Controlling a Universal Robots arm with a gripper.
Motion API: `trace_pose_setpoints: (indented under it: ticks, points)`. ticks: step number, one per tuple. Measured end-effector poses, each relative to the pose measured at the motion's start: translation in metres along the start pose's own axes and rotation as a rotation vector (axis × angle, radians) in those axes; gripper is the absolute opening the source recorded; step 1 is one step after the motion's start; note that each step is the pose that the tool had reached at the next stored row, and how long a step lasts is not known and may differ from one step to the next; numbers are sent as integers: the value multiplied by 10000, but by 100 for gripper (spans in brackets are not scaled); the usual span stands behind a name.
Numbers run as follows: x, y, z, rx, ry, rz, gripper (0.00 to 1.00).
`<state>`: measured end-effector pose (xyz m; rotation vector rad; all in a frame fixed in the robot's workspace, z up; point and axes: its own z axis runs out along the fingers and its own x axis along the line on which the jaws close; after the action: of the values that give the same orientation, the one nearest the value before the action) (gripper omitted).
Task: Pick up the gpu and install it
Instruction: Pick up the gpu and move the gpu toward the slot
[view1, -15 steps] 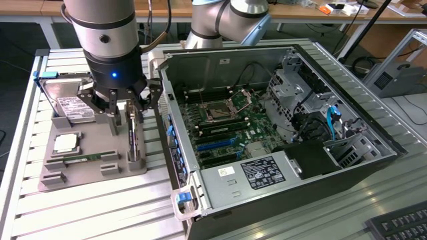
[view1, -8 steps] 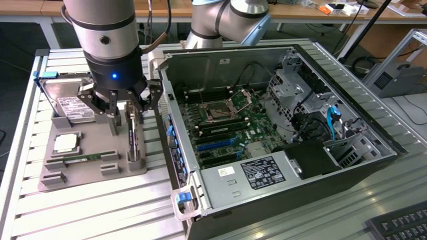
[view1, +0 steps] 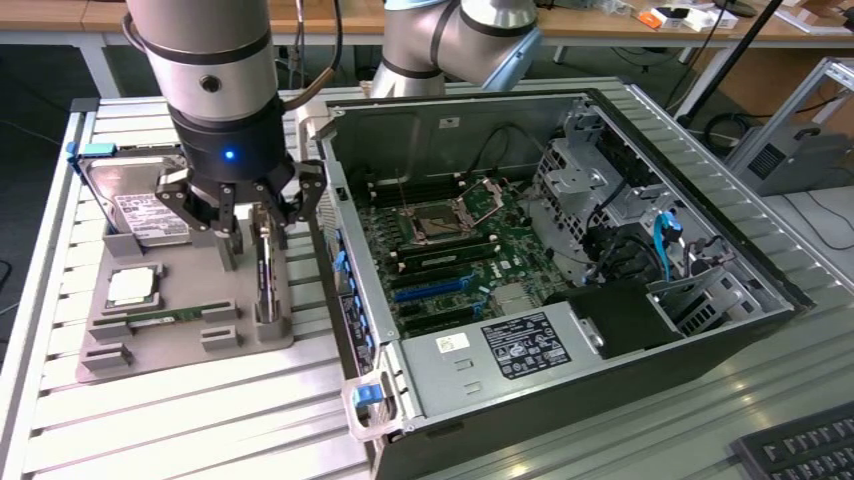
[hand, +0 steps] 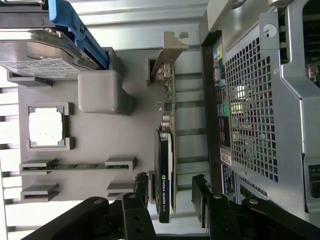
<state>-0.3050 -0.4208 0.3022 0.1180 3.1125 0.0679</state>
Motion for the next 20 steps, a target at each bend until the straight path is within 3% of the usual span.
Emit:
trace_pose_setpoints:
  ticks: [20]
  points:
    - [-2,-54,70,-1,-1,0,48]
